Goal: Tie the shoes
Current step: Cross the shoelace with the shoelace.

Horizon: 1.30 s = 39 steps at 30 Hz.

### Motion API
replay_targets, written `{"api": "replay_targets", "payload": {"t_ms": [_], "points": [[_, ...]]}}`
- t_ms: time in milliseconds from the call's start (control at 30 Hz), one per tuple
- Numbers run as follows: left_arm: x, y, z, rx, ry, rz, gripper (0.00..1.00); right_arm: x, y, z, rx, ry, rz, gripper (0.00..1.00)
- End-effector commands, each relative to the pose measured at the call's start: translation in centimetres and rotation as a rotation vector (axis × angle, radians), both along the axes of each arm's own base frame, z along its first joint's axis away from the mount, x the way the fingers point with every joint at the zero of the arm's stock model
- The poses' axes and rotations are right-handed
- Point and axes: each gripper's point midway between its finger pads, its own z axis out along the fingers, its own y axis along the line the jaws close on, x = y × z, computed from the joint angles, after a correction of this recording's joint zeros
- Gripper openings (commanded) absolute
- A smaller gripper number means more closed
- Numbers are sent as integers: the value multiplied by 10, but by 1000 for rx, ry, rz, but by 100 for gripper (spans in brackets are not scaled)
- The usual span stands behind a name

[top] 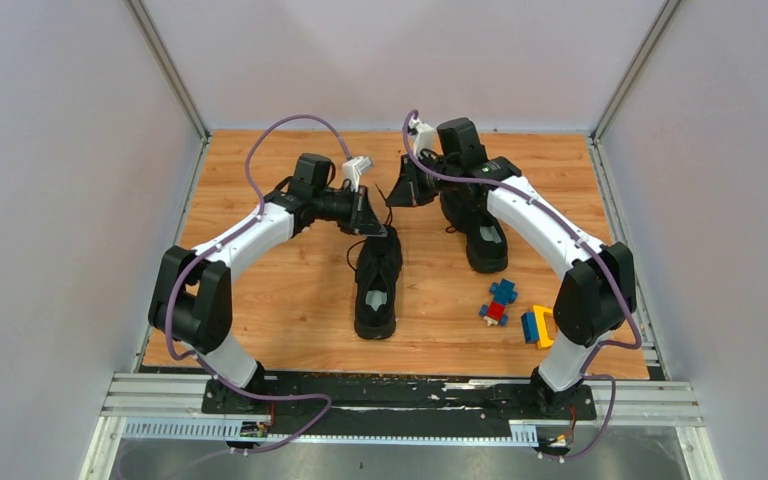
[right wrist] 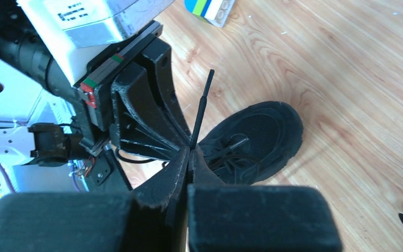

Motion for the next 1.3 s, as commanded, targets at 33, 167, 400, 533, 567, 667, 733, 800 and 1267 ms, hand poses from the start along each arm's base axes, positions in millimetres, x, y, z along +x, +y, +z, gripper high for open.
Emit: {"api": "replay_targets", "payload": {"t_ms": [33,167,400,533,567,667,733,800,1267], "points": [[2,-9,27,-60,-140,-95,6,-14,11,38,126,-9,72,0],[0,-7,29,-43,-240,-149,10,-13,18,34,151,47,80,0],[1,-2,31,19,-377,-210,17,-12,26,18,172,146,74,0],[-2,-4,33,26,-424,-232,20,-9,28,5,168,190,53,0],[-2,-5,34,25,-434,-231,20,-8,29,2,165,199,47,0],[-2,-5,31,23,-423,-219,21,-6,30,-5,163,220,37,0],[-2,-5,25,24,-408,-214,22,-7,30,-12,160,242,28,0],[-2,-5,20,23,-395,-206,23,-7,30,-20,155,267,17,0],[-1,-10,-25,-25,-294,-124,39,-1,28,-73,99,426,-97,0]]}}
